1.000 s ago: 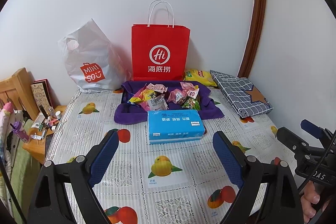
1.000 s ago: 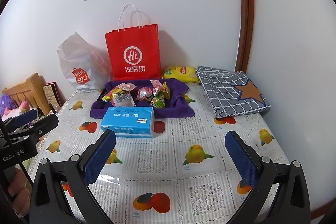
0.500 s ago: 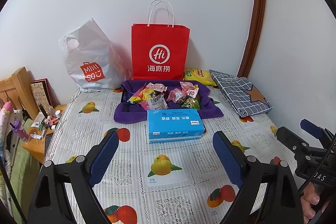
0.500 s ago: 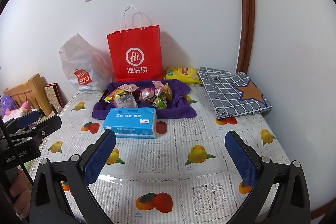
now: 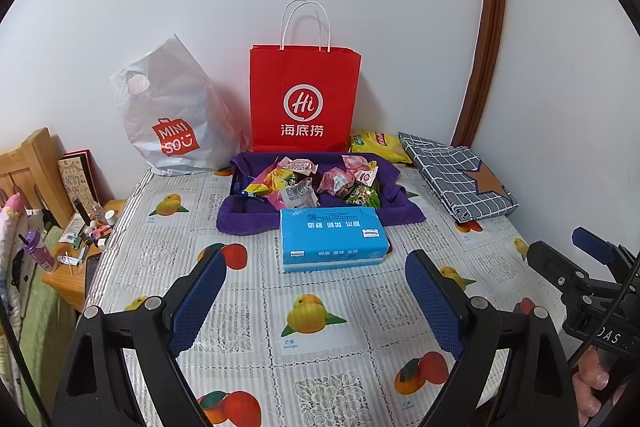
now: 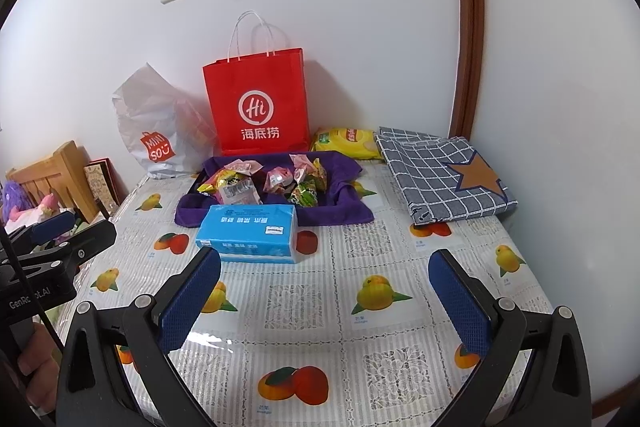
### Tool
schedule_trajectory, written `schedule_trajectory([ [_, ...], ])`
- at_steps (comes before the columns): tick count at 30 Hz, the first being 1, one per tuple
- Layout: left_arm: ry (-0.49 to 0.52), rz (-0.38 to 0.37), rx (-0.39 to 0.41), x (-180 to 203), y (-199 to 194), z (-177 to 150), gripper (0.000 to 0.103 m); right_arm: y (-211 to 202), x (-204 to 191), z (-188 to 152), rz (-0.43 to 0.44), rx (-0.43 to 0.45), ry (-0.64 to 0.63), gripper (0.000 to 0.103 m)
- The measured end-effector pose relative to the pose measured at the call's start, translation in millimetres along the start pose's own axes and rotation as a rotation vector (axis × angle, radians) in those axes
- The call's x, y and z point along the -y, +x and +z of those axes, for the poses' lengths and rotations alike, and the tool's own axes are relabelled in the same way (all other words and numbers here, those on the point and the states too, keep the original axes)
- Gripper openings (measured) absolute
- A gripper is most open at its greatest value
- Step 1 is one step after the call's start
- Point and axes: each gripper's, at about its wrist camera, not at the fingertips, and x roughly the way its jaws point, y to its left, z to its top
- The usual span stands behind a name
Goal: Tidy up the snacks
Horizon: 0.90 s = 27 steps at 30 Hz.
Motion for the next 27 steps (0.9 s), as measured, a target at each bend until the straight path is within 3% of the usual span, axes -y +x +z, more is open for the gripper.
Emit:
schedule_trajectory([
  [27, -0.001, 0.000, 0.000, 0.7, 1.1, -0.3, 0.091, -1.7, -1.2, -0.3, -0.002, 0.005, -0.012, 0.102],
])
